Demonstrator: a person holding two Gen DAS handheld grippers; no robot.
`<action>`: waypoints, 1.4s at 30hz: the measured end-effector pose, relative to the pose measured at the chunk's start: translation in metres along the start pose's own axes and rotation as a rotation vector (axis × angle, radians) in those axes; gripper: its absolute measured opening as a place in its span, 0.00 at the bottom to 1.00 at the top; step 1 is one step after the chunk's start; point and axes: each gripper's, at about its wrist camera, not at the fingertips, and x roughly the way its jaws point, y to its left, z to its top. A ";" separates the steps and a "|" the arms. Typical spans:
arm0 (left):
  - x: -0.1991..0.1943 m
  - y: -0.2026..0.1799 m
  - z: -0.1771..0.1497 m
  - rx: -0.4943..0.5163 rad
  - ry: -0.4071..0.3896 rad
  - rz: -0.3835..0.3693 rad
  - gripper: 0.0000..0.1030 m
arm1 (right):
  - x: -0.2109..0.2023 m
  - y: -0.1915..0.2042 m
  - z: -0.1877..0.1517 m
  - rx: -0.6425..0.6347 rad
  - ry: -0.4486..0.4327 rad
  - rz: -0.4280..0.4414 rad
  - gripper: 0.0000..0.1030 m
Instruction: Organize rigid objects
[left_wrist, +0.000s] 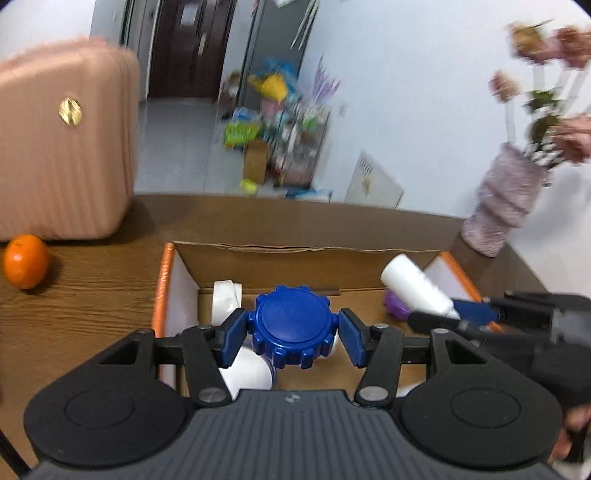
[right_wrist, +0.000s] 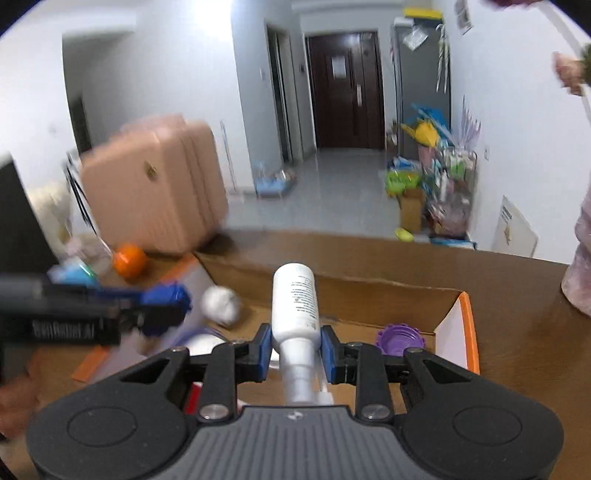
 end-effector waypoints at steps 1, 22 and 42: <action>0.014 0.000 0.006 -0.006 0.020 0.025 0.53 | 0.015 0.001 0.002 -0.014 0.029 -0.019 0.26; -0.039 -0.006 0.001 0.104 -0.047 0.112 0.78 | -0.018 0.010 0.005 -0.038 0.014 -0.042 0.56; -0.277 -0.038 -0.168 0.180 -0.323 0.091 0.99 | -0.260 0.083 -0.109 -0.104 -0.276 -0.048 0.80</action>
